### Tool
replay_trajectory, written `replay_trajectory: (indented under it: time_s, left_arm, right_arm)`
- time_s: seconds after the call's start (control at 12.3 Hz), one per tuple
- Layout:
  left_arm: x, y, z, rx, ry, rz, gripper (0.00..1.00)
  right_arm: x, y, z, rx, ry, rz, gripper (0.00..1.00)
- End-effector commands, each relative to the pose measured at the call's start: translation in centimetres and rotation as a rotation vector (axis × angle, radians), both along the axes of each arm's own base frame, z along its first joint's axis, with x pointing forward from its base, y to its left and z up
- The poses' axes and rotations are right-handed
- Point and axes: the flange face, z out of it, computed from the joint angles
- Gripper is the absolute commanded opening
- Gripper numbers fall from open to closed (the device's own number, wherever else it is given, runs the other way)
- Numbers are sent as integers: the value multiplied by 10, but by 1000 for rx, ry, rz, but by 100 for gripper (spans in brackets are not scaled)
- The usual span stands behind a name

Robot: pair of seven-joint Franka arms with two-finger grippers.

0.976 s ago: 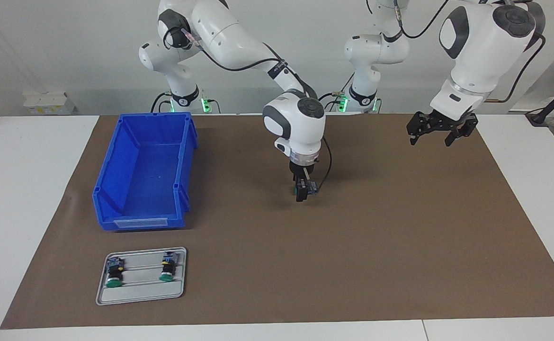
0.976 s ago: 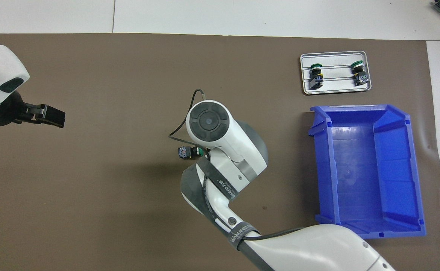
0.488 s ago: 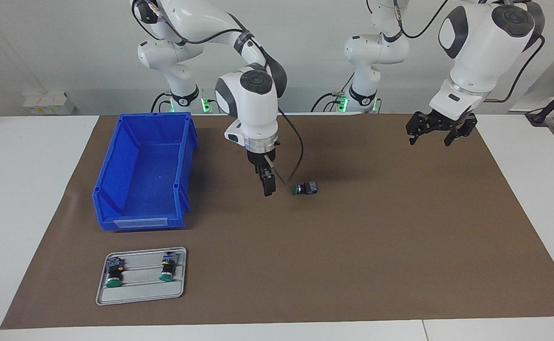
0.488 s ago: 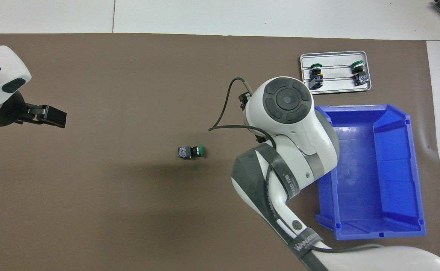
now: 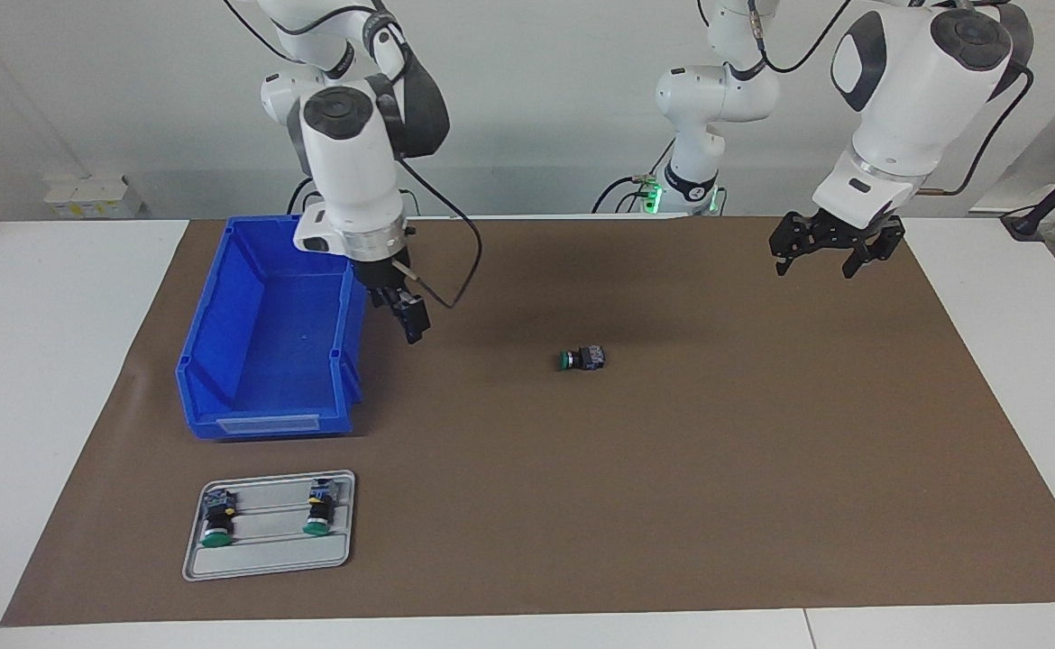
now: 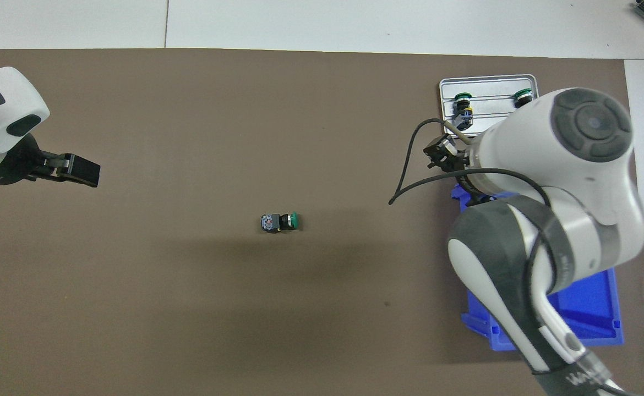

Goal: Place and press button with both arms
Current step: 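Open the right gripper and withdraw it beside the blue bin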

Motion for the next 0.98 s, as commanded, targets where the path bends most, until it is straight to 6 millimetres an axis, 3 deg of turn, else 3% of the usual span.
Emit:
replay_trajectory:
  time_s: [0.0,0.24,0.65,0.9]
  left_arm:
    - [-7,-1,4,15,-17,-2,100]
    - [-7,-2,4,14,-20,1,100]
    - [-7,-6,4,13,-22,-13,100]
    - [-4,-8,5,9,-49,-19,100]
  right_arm:
    - [-9,-50,19,17,-3,128,98]
    - [-2,-87,52,9,-15,253,98]
    - [-2,-107,109,0,-20,473,100]
    - [-5,-119,129,-9,-29,557,100]
